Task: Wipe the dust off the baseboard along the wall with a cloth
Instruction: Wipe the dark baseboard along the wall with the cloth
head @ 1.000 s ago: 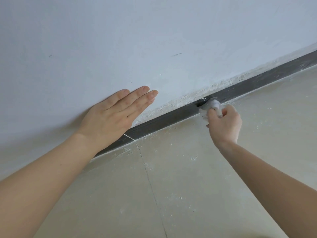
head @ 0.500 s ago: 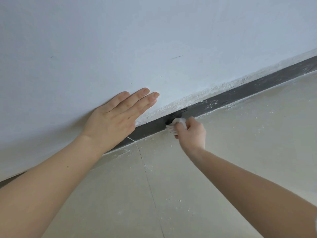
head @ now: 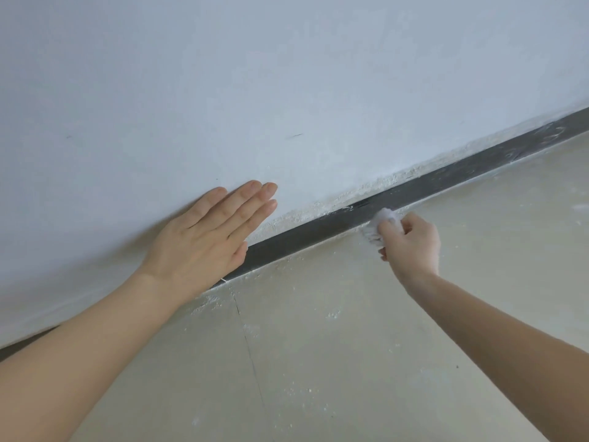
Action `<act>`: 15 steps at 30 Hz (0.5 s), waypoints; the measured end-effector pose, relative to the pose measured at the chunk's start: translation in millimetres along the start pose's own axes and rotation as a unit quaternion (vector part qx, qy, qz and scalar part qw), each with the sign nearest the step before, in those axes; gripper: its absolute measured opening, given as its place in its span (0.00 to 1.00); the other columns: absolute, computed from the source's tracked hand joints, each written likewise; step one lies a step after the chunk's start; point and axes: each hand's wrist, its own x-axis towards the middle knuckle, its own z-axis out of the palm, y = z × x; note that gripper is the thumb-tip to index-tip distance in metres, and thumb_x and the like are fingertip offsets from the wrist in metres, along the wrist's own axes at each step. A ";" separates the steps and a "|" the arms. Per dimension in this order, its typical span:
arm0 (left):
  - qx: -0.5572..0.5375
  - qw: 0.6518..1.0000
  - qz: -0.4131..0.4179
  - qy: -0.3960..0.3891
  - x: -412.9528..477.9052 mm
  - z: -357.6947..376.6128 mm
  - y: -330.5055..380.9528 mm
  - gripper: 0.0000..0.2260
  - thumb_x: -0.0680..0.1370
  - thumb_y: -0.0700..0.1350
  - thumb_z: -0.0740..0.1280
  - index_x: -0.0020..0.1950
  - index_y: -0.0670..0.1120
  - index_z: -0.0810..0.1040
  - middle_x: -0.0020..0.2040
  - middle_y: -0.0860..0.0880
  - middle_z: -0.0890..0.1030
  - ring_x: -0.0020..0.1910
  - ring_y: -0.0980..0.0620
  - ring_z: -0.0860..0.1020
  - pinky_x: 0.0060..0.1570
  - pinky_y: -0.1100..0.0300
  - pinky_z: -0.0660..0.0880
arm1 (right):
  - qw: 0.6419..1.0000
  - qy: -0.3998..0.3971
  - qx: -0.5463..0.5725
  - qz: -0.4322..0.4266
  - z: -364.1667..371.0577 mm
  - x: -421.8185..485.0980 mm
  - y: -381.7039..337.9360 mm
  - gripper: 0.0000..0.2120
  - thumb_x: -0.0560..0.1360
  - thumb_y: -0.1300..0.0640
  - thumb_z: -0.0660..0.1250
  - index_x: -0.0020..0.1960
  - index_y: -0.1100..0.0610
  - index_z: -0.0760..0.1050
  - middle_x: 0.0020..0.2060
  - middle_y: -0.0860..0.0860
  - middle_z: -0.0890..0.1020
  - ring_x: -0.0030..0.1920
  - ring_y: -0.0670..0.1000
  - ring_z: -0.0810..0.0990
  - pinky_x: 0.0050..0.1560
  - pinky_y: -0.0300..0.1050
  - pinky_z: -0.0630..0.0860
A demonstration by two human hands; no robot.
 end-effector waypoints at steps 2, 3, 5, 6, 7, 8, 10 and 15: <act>-0.012 1.000 -0.001 0.019 16.6 -6.4 5.2 0.27 0.81 0.52 0.49 0.79 0.45 0.51 0.79 0.48 0.52 0.77 0.48 0.51 0.74 0.53 0.46 | 0.995 -0.085 -0.030 -0.046 16.1 -27.5 0.9 0.16 0.72 0.53 0.64 0.32 0.55 0.60 0.26 0.50 0.67 0.31 0.58 0.77 0.30 0.47 0.69; -0.009 1.000 0.001 0.023 25.4 -8.8 7.2 0.27 0.81 0.52 0.49 0.79 0.45 0.50 0.79 0.48 0.51 0.77 0.48 0.51 0.74 0.53 0.46 | 0.989 -0.118 -0.046 -0.075 25.0 -40.2 -1.7 0.16 0.73 0.53 0.64 0.32 0.54 0.60 0.26 0.48 0.66 0.28 0.53 0.71 0.30 0.45 0.64; 0.003 1.000 0.000 0.017 40.2 -12.3 9.4 0.28 0.81 0.53 0.48 0.80 0.44 0.48 0.79 0.48 0.48 0.77 0.48 0.49 0.74 0.52 0.44 | 0.975 -0.150 -0.086 -0.141 40.3 -58.8 -12.5 0.17 0.76 0.50 0.63 0.33 0.52 0.58 0.25 0.47 0.67 0.28 0.51 0.67 0.31 0.44 0.62; 0.014 1.000 -0.002 0.010 44.3 -12.7 9.9 0.29 0.81 0.54 0.49 0.80 0.43 0.46 0.79 0.48 0.46 0.77 0.48 0.47 0.74 0.52 0.42 | 0.968 -0.156 -0.103 -0.168 44.9 -63.0 -18.7 0.17 0.77 0.48 0.61 0.34 0.51 0.58 0.26 0.47 0.69 0.30 0.52 0.69 0.32 0.45 0.62; 0.027 1.000 -0.004 0.005 46.1 -12.3 10.3 0.30 0.81 0.55 0.49 0.79 0.43 0.45 0.79 0.47 0.45 0.77 0.48 0.46 0.74 0.52 0.41 | 0.965 -0.154 -0.111 -0.181 47.5 -63.6 -25.1 0.16 0.78 0.47 0.60 0.35 0.50 0.59 0.27 0.47 0.71 0.32 0.54 0.71 0.32 0.45 0.62; 0.037 0.999 -0.006 0.000 46.1 -11.8 10.6 0.32 0.81 0.56 0.49 0.79 0.44 0.45 0.79 0.47 0.44 0.77 0.48 0.44 0.74 0.52 0.40 | 0.966 -0.147 -0.107 -0.183 48.8 -60.7 -29.5 0.14 0.78 0.48 0.59 0.37 0.51 0.60 0.29 0.47 0.73 0.34 0.55 0.73 0.33 0.45 0.62; 0.042 0.999 -0.006 -0.005 44.8 -11.2 10.6 0.32 0.80 0.57 0.49 0.79 0.44 0.44 0.79 0.48 0.43 0.77 0.48 0.43 0.74 0.52 0.39 | 0.971 -0.124 -0.101 -0.176 45.9 -50.5 -35.3 0.12 0.78 0.50 0.60 0.38 0.52 0.62 0.30 0.49 0.74 0.35 0.56 0.73 0.32 0.46 0.62; 0.049 0.999 -0.005 -0.013 44.7 -11.1 8.0 0.32 0.80 0.57 0.47 0.79 0.44 0.42 0.79 0.47 0.40 0.76 0.48 0.40 0.74 0.52 0.36 | 0.979 -0.071 -0.097 -0.165 19.3 -17.9 -27.8 0.16 0.76 0.53 0.62 0.34 0.50 0.59 0.27 0.47 0.70 0.30 0.51 0.69 0.28 0.45 0.61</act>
